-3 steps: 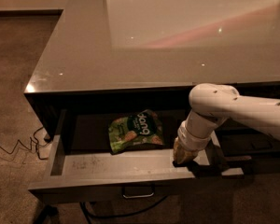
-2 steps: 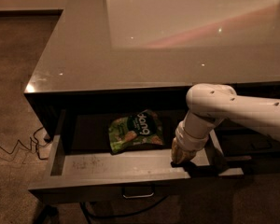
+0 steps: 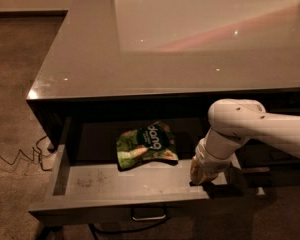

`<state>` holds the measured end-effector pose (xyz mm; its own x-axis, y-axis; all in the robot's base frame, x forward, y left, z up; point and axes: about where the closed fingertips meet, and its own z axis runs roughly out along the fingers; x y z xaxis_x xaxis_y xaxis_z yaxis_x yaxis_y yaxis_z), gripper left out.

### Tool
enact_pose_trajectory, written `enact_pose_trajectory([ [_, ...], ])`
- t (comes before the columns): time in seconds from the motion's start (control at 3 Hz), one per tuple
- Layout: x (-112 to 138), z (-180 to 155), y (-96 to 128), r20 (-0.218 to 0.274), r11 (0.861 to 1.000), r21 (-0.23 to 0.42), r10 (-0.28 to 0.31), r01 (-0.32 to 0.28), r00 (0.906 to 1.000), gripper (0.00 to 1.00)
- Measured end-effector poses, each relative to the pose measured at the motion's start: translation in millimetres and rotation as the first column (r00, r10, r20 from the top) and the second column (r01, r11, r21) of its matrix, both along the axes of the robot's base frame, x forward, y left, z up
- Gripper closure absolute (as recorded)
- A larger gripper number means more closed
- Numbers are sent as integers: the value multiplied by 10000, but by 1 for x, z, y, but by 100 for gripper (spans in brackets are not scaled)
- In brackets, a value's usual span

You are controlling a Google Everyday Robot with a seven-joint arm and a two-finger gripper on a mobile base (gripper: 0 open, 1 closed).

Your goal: Open top drawer

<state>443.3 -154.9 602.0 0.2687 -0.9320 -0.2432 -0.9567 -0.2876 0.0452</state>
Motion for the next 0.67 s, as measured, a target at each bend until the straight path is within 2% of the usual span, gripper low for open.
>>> enact_pose_trajectory([
  [0.67, -37, -6, -28, -290, 9977, -182, -653, 648, 9974, 100],
])
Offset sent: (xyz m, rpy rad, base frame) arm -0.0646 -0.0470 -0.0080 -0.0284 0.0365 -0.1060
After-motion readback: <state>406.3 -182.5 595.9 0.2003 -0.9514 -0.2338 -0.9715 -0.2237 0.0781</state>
